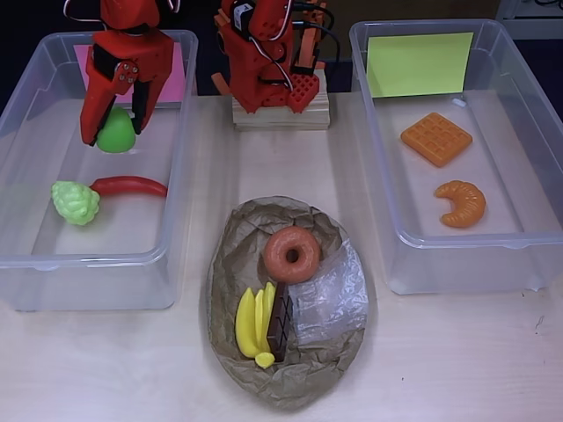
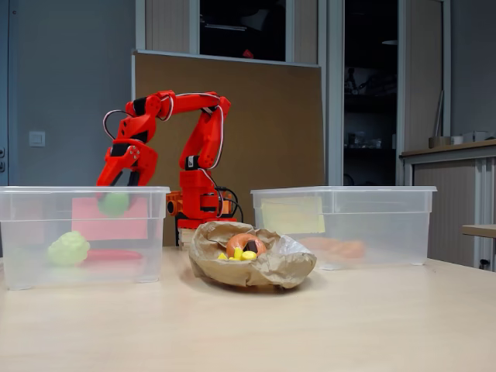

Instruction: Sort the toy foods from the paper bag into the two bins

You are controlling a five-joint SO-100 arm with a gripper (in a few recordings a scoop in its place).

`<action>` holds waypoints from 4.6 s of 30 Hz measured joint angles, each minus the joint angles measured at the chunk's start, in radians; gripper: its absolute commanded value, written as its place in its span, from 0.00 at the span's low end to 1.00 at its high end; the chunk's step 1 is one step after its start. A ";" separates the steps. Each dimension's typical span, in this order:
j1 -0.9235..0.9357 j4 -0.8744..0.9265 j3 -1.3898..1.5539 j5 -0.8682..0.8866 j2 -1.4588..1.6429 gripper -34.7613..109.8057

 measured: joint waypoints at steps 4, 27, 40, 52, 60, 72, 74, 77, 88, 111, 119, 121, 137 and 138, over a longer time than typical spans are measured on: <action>-0.052 0.003 0.017 -0.002 0.037 0.49; -0.522 0.012 -0.083 -0.084 0.230 0.40; -0.707 0.052 -0.264 -0.038 0.064 0.34; -0.910 -0.249 -0.213 0.946 -0.215 0.53; -1.003 -0.433 -0.213 1.347 -0.426 0.53; -1.029 -0.577 -0.407 1.580 -0.765 0.48; -1.031 -0.588 -0.430 1.580 -0.816 0.48; -1.029 -0.595 -0.454 1.569 -0.874 0.46; -0.989 -0.588 -0.509 1.470 -0.934 0.29; -0.946 -0.244 -0.653 1.210 -0.865 0.24; -0.966 -0.201 -0.706 1.121 -0.842 0.24; -0.986 -0.244 -0.670 1.140 -0.844 0.25; -1.048 -0.540 -0.511 1.261 -0.943 0.30; -1.048 -0.543 -0.511 1.259 -0.943 0.29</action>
